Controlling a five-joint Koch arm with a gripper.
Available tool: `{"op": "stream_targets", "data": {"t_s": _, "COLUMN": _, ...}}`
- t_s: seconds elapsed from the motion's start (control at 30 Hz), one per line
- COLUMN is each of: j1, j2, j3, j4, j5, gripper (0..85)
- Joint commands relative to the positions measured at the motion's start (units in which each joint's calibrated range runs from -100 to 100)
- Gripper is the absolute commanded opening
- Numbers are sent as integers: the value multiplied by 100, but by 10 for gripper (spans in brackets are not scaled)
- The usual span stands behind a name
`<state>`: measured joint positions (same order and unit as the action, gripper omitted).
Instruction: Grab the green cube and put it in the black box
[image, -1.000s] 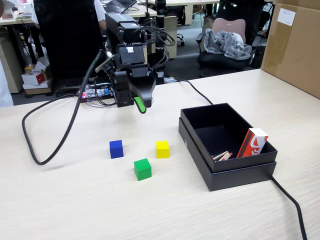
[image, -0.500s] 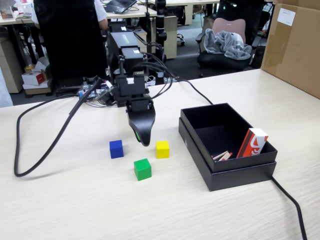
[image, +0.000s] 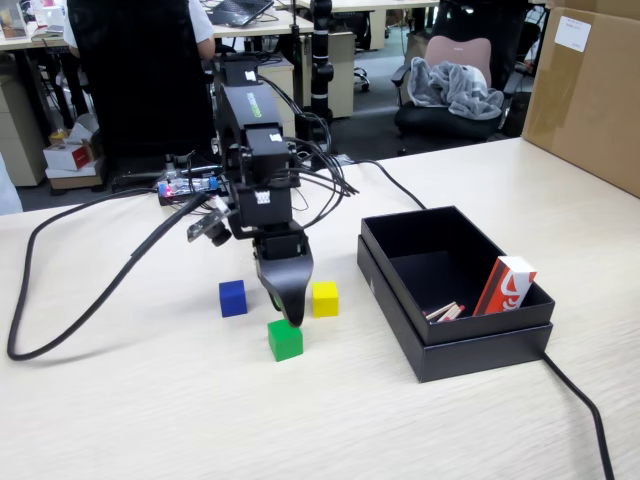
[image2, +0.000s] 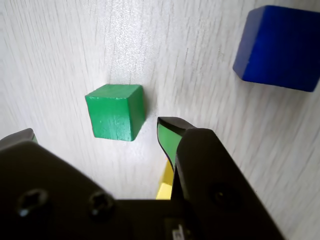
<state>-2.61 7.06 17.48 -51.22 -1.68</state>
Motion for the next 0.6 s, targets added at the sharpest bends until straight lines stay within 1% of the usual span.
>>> {"op": "stream_targets", "data": {"t_s": 0.0, "j1": -44, "j2": 35, "j3": 428, "j4": 401, "j5": -73, "gripper": 475}}
{"op": "stream_targets", "data": {"t_s": 0.3, "j1": -54, "j2": 517, "j3": 528, "j4": 409, "j5": -107, "gripper": 468}}
{"op": "stream_targets", "data": {"t_s": 0.37, "j1": -49, "j2": 597, "j3": 591, "j4": 409, "j5": -107, "gripper": 408}}
{"op": "stream_targets", "data": {"t_s": 0.47, "j1": -44, "j2": 700, "j3": 636, "j4": 409, "j5": -107, "gripper": 347}}
{"op": "stream_targets", "data": {"t_s": 0.5, "j1": -44, "j2": 757, "j3": 654, "j4": 409, "j5": -107, "gripper": 297}}
{"op": "stream_targets", "data": {"t_s": 0.57, "j1": -44, "j2": 803, "j3": 673, "j4": 409, "j5": -88, "gripper": 249}}
